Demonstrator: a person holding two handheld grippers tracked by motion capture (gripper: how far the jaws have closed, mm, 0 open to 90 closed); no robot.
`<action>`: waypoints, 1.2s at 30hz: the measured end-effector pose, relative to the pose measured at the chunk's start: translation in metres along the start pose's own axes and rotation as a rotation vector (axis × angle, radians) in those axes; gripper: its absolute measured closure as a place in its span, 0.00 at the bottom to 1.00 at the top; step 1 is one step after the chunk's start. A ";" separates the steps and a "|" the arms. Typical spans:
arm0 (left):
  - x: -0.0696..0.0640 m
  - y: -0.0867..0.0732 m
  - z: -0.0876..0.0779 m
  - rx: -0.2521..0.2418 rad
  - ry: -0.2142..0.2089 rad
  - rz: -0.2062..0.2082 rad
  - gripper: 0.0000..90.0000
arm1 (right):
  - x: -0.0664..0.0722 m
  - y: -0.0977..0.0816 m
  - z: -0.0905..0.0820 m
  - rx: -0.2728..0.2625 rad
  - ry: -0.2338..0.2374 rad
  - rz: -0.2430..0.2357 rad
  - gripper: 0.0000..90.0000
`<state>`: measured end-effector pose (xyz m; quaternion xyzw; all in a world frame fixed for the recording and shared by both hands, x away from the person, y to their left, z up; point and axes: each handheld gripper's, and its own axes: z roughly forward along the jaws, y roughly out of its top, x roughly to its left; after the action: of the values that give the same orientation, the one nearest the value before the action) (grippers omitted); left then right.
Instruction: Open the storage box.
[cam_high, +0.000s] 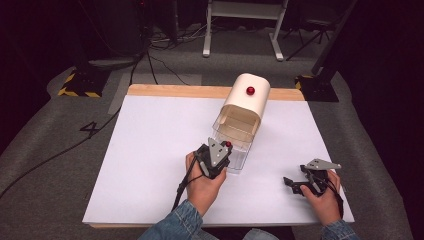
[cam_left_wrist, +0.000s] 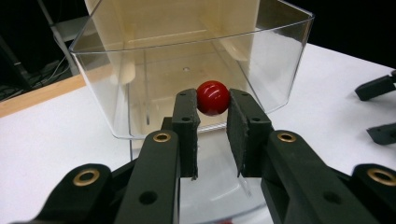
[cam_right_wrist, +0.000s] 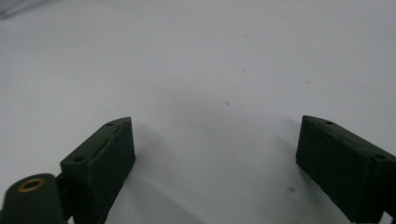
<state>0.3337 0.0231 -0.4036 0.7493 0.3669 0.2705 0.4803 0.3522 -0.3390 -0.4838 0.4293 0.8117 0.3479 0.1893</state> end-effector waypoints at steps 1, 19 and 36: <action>0.000 -0.001 -0.001 0.000 0.000 0.000 0.82 | 0.000 0.000 0.000 0.000 0.000 0.000 0.13; 0.000 -0.021 0.003 0.069 -0.014 -0.030 0.74 | 0.000 0.000 0.000 0.000 0.000 0.000 0.13; 0.018 -0.031 -0.043 0.063 -0.011 -0.021 0.38 | 0.000 0.000 0.000 0.000 0.002 0.001 0.13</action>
<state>0.3027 0.0690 -0.4145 0.7617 0.3805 0.2498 0.4611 0.3522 -0.3392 -0.4838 0.4292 0.8117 0.3485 0.1886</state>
